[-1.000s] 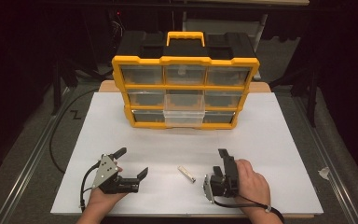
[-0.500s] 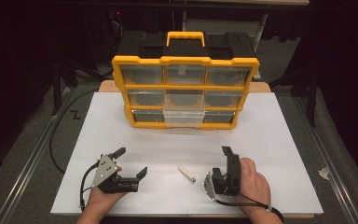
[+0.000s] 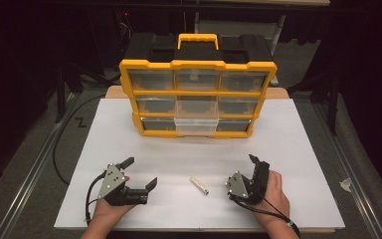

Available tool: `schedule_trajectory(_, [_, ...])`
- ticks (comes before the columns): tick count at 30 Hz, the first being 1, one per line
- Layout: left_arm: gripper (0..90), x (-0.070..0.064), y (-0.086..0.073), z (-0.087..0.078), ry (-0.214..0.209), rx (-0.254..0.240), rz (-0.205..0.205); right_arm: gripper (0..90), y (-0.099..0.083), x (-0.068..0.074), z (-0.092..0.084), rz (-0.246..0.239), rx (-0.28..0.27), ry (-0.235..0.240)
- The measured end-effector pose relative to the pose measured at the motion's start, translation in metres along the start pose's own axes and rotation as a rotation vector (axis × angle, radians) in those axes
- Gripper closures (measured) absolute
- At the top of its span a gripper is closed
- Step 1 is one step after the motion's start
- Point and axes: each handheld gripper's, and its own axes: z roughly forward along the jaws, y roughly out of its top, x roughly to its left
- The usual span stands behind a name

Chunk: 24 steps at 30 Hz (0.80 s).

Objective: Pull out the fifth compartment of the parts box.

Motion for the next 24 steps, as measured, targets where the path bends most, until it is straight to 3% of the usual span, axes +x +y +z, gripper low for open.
schedule_trajectory(17, [0.4, 0.002, 0.0, 0.001, 0.0, 0.011, -0.028, 1.0, -0.019, -0.018, 0.001, 0.461, -0.038, 0.186])
schedule_trajectory(24, [0.6, 0.003, 0.0, 0.002, 0.004, 0.015, -0.027, 1.1, -0.025, -0.017, 0.001, 0.574, -0.045, 0.258])
